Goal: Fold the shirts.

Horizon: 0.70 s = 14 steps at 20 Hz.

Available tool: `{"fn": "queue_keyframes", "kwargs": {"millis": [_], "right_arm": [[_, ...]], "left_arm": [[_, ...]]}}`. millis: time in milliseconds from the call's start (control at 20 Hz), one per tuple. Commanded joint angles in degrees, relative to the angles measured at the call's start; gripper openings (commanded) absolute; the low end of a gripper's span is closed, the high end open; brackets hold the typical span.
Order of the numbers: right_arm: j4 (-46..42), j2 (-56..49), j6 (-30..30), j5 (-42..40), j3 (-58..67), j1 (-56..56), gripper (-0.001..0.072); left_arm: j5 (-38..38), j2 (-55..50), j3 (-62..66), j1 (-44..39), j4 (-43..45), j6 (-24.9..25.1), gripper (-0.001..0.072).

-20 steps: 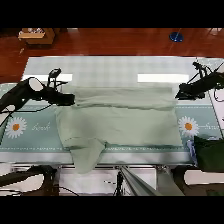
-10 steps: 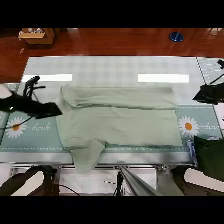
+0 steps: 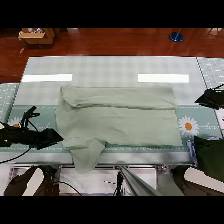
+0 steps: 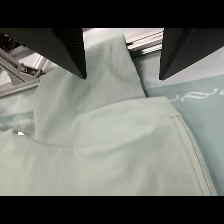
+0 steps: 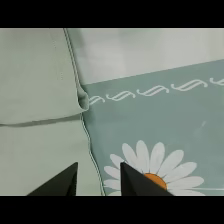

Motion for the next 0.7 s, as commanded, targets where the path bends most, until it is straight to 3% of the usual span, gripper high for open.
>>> {"fn": "queue_keyframes", "kwargs": {"millis": [0, 300, 600, 650], "right_arm": [[2.4, 0.0, -0.8, -0.5, -0.3, -0.2, 0.0375], [3.2, 0.0, -0.9, -0.2, -0.3, -0.2, 0.0376], [4.8, 0.0, -0.9, 1.6, -0.3, -0.2, 0.0376], [6.0, 0.0, -0.9, 2.0, -0.3, -0.2, 0.0377]], "left_arm": [[-0.9, -5.0, -1.0, 0.9, -0.4, 1.0, 0.055], [7.5, -17.1, -0.8, 0.0, 0.0, 1.6, 0.0551], [19.9, -23.6, -0.8, -7.1, -1.6, 0.3, 0.0551], [20.6, -24.8, -0.8, -8.4, -2.0, 0.3, 0.047]]}}
